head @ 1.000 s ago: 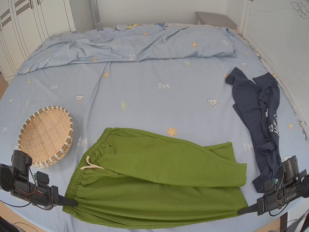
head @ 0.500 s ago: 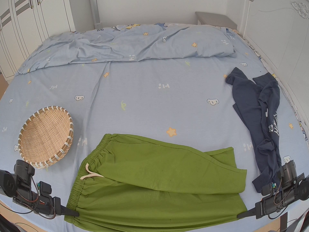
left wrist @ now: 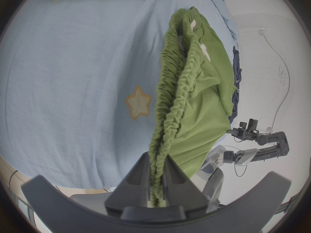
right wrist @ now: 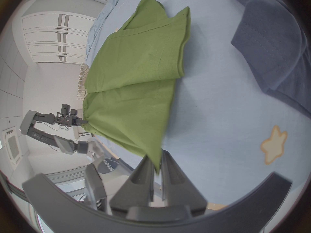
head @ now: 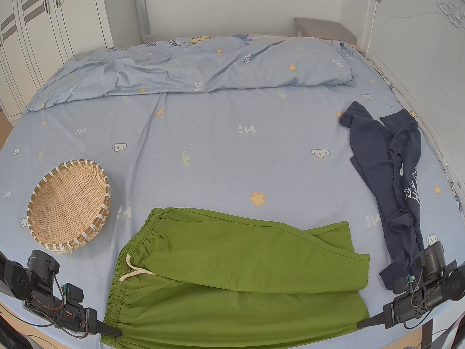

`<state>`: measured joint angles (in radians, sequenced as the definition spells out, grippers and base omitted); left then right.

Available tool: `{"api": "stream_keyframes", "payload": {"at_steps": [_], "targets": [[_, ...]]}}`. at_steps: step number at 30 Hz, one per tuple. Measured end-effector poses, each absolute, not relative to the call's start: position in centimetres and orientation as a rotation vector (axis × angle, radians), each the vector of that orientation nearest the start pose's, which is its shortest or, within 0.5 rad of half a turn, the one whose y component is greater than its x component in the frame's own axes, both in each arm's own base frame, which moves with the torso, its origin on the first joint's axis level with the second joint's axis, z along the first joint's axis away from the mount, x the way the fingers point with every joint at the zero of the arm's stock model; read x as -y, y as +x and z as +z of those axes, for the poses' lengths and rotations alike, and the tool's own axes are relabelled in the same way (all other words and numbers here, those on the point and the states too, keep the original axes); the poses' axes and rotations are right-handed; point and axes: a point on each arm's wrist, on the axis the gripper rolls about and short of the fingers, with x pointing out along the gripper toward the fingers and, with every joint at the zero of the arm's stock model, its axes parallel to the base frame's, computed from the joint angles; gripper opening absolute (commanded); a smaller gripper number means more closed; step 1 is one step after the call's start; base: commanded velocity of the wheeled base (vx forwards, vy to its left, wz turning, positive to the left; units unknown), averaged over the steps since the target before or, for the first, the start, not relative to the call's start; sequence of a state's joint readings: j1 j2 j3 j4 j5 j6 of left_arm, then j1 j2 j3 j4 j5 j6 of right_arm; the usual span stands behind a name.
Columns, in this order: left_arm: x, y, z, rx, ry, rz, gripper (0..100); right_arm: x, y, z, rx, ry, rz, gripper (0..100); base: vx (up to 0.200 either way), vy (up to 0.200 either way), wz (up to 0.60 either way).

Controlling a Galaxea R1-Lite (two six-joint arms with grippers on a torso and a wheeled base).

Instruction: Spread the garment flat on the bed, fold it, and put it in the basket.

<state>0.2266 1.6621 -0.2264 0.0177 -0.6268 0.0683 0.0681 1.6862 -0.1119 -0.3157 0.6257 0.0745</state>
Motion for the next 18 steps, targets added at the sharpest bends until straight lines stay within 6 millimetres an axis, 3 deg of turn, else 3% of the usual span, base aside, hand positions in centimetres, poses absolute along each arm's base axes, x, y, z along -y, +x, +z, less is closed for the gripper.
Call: {"api": "stream_keyframes", "payload": {"at_steps": [10, 18], "targets": [[-1.8, 13.6, 3.9, -1.320, -0.557, -0.368, 100, -2.3, 13.9, 3.0, -1.242, 0.418, 0.558, 100, 0.000, 0.000, 0.00], [-1.9, 13.4, 5.9, -1.235, -0.563, -0.340, 100, -2.1, 13.4, 4.1, -1.151, 0.406, 0.562, 100, 0.000, 0.000, 0.00]]}}
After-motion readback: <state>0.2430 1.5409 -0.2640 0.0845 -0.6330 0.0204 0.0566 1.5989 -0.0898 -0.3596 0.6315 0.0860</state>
